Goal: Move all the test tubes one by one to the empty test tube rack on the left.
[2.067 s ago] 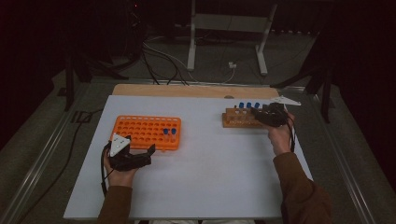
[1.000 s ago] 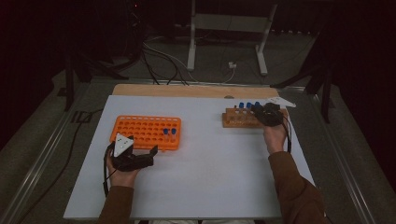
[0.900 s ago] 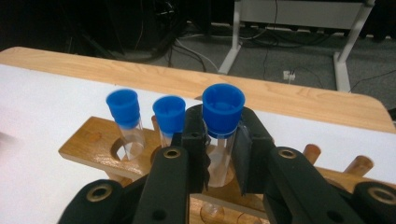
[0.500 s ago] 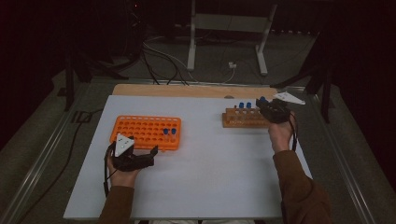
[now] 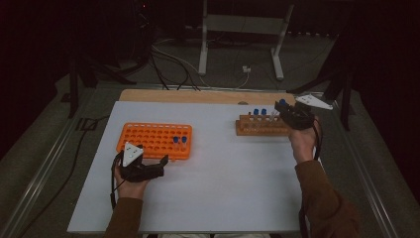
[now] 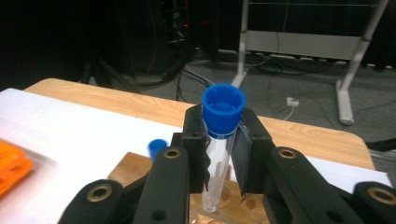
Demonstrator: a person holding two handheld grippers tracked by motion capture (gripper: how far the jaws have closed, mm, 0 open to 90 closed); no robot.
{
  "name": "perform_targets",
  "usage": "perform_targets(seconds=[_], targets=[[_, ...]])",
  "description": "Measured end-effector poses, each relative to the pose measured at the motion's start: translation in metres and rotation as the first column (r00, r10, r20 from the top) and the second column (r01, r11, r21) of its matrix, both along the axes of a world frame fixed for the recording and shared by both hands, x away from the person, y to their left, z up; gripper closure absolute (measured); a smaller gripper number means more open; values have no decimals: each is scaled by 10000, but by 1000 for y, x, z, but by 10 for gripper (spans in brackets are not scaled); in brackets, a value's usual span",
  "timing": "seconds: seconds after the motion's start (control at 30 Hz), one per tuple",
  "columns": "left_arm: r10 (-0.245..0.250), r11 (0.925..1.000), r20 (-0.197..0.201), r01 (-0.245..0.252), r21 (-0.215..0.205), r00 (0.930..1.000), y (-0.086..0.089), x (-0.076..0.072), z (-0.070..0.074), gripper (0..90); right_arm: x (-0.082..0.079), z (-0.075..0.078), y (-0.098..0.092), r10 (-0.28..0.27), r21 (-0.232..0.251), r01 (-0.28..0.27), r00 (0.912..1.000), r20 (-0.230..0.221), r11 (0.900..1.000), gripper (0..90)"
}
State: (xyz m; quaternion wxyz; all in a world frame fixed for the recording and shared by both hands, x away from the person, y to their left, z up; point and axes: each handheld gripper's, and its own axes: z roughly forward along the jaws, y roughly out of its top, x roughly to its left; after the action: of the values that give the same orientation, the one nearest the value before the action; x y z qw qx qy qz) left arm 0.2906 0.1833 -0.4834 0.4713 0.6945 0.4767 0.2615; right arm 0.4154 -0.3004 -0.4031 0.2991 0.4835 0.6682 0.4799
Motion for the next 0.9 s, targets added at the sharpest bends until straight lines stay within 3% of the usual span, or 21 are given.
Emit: perform_targets(seconds=[0.27, 0.5, 0.9], targets=[[-20, 10000, 6, 20, 26, 10000, -1, 0, 0, 8, -17, -1, 10, 792, 172, -790, 9968, -117, 9967, 767], [-63, 10000, -11, 63, 50, 10000, -2, 0, -1, 8, -36, -11, 22, 1702, 536, -1683, 9848, -334, 9843, 767], [-159, 9998, -47, 159, 88, 9999, -5, 0, -1, 12, -60, -22, 40, 2708, 20, -2711, 9613, -497, 9626, 766]])
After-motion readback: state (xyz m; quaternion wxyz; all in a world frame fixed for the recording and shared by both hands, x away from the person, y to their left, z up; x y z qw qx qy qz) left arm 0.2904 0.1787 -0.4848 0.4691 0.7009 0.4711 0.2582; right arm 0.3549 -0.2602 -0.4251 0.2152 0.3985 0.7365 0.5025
